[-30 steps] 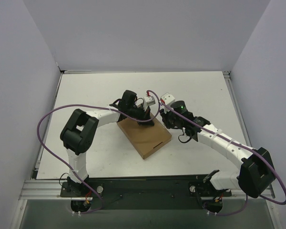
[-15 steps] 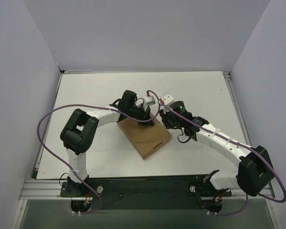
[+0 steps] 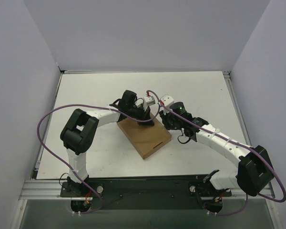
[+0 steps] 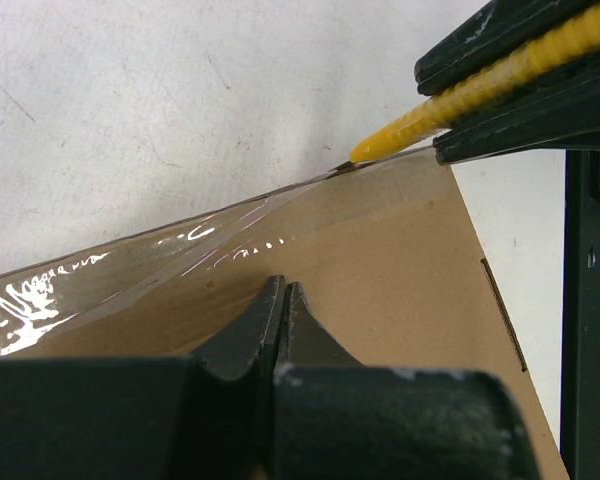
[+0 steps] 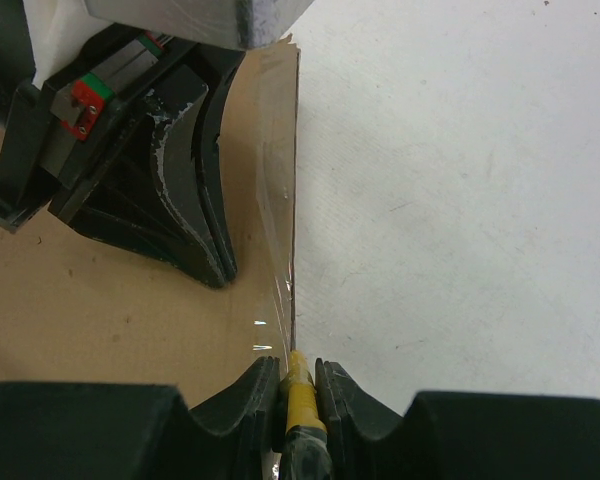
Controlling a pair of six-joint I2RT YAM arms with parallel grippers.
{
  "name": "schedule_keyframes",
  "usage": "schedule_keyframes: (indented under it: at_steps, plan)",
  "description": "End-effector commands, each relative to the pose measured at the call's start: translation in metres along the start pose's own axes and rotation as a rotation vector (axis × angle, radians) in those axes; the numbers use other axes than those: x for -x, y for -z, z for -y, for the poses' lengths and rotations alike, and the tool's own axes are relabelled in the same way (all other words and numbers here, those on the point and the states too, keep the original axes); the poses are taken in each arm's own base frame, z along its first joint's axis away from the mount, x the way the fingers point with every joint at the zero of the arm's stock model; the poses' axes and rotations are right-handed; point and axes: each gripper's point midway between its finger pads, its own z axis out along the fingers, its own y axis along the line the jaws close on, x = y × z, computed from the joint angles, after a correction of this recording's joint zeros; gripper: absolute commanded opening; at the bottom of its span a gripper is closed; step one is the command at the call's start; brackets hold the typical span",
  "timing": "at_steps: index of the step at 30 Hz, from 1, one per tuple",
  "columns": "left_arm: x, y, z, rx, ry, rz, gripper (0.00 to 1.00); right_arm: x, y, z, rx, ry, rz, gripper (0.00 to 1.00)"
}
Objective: Unpack the express box
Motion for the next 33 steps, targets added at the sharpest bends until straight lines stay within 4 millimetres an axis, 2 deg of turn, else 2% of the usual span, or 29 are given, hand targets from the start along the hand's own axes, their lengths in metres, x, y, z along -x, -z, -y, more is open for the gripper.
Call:
schedule_keyframes:
  at_steps: [1,5,8,21,33]
  plan:
    - [-0.042,-0.002,-0.014,0.052,0.082,-0.111,0.00,0.025,0.009,0.005,-0.012,-0.026,0.083,0.00]
    - [-0.043,-0.002,-0.013,0.051,0.083,-0.113,0.00,0.040,0.016,0.006,-0.007,-0.053,0.131,0.00]
    - [-0.043,-0.002,-0.014,0.051,0.081,-0.114,0.00,0.043,0.018,0.006,-0.006,-0.060,0.139,0.00]
    - [-0.046,-0.002,-0.013,0.053,0.080,-0.120,0.00,0.022,0.006,0.002,0.007,-0.035,0.066,0.00]
    - [-0.044,-0.003,-0.015,0.052,0.083,-0.116,0.00,0.018,0.001,0.006,-0.012,0.002,0.062,0.00]
